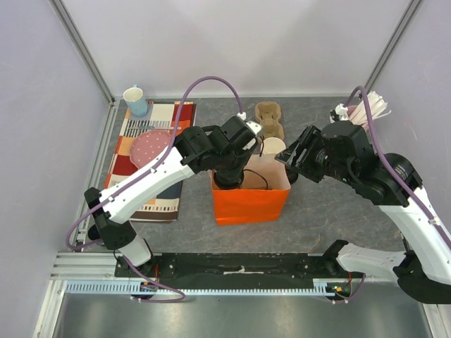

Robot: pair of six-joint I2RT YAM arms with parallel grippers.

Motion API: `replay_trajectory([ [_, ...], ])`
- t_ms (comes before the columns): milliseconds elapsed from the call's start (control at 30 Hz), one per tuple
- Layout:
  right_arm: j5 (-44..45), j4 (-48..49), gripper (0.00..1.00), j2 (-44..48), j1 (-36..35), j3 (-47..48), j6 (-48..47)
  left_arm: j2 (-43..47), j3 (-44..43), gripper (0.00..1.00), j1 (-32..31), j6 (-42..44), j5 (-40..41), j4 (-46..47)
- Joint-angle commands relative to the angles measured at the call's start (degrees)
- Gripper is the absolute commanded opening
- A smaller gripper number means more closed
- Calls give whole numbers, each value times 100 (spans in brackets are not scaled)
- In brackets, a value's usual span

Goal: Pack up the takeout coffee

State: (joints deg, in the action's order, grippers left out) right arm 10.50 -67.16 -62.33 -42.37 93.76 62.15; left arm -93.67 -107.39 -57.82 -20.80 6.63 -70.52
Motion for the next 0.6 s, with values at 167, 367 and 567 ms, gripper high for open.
replay_trajectory([
  [167,207,-272,66,229,-26,-59,52,50,500,2,17,-1260,610,372],
  [367,136,-272,67,212,-26,-129,-28,50,938,2,-45,-1427,892,557],
  [567,127,-272,67,370,-17,-217,-10,156,1395,2,-54,-1489,805,943],
])
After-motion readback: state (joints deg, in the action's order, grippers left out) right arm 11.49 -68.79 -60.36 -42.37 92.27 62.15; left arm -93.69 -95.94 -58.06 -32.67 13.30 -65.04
